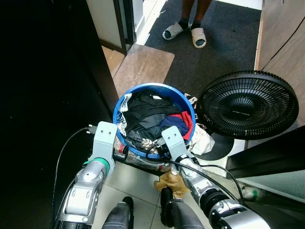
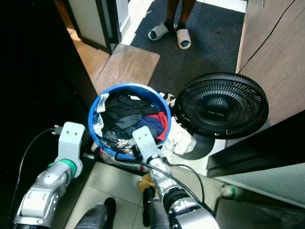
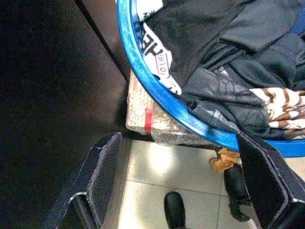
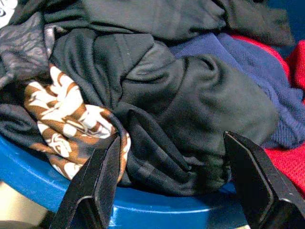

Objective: Clothes washing

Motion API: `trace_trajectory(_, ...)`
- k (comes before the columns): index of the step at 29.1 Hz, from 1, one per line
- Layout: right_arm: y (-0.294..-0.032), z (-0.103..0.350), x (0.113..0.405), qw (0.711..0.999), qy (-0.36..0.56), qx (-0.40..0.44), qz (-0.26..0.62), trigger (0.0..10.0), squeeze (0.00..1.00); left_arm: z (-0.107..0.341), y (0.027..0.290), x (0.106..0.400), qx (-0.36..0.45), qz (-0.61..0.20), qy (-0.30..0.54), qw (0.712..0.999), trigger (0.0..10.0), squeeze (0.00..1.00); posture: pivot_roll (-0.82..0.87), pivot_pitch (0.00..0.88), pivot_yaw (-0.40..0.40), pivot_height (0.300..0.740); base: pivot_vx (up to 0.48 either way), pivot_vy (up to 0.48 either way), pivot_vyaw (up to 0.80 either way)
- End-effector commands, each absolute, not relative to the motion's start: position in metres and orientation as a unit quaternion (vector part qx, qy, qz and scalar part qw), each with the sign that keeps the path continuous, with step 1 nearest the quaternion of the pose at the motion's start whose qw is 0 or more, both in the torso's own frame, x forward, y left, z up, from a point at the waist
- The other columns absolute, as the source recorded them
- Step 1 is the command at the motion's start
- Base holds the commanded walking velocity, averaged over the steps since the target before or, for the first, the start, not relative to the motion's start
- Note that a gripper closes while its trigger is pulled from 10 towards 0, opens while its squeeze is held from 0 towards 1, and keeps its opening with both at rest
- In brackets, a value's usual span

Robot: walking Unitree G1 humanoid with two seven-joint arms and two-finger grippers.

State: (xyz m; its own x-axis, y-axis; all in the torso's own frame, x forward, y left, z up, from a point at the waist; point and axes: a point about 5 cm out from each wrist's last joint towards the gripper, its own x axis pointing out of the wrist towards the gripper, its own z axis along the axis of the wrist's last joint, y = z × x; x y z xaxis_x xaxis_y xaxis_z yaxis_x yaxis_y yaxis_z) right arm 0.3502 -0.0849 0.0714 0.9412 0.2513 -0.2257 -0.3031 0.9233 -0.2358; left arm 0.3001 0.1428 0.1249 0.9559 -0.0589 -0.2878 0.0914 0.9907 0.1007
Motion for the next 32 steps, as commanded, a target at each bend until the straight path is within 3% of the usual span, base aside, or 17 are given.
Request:
trace_trajectory(1, -0.081, 0.061, 0.342, 0.974, 0.113, -0.109, 0.162, 10.0, 0.0, 0.115, 0.145, 0.294, 0.049, -0.034, 0.168, 0.984, 10.0, 0.0, 0.24, 0.474, 0.089, 0.74, 0.0, 0.0, 0.0)
trace_trajectory(11, -0.069, 0.052, 0.335, 0.961, 0.137, -0.124, 0.204, 10.0, 0.0, 0.115, 0.145, 0.293, 0.047, -0.032, 0.17, 0.984, 10.0, 0.0, 0.24, 0.478, 0.091, 0.74, 0.0, 0.0, 0.0)
trace_trajectory(21, -0.071, 0.029, 0.324, 0.939, 0.227, -0.163, 0.199, 10.0, 0.0, 0.115, 0.15, 0.289, 0.048, -0.026, 0.177, 0.983, 10.0, 0.0, 0.26, 0.478, 0.093, 0.74, 0.0, 0.0, 0.0)
trace_trajectory(23, -0.074, 0.029, 0.325, 0.938, 0.23, -0.171, 0.195, 9.4, 0.0, 0.114, 0.149, 0.288, 0.048, -0.026, 0.178, 0.982, 10.0, 0.0, 0.26, 0.479, 0.094, 0.74, 0.0, 0.0, 0.0)
trace_trajectory(24, -0.076, 0.03, 0.326, 0.939, 0.228, -0.175, 0.189, 4.6, 0.0, 0.114, 0.149, 0.288, 0.047, -0.026, 0.179, 0.982, 10.0, 0.0, 0.26, 0.479, 0.094, 0.74, 0.0, 0.0, 0.0)
trace_trajectory(25, -0.078, 0.031, 0.327, 0.941, 0.225, -0.174, 0.186, 1.6, 0.0, 0.114, 0.148, 0.287, 0.047, -0.027, 0.18, 0.982, 10.0, 0.0, 0.26, 0.479, 0.094, 0.74, 0.0, 0.0, 0.0)
trace_trajectory(27, -0.078, 0.031, 0.327, 0.942, 0.223, -0.172, 0.184, 1.6, 0.0, 0.114, 0.148, 0.287, 0.047, -0.027, 0.181, 0.982, 10.0, 0.0, 0.26, 0.479, 0.094, 0.74, 0.0, 0.0, 0.0)
trace_trajectory(28, -0.079, 0.031, 0.327, 0.943, 0.22, -0.171, 0.183, 0.0, 0.0, 0.113, 0.148, 0.287, 0.047, -0.027, 0.182, 0.982, 10.0, 0.0, 0.26, 0.479, 0.094, 0.74, 0.0, 0.0, 0.0)
trace_trajectory(32, -0.08, 0.032, 0.328, 0.946, 0.213, -0.171, 0.177, 0.0, 0.0, 0.113, 0.148, 0.286, 0.047, -0.027, 0.184, 0.981, 10.0, 0.0, 0.26, 0.474, 0.096, 0.74, 0.0, 0.0, 0.0)
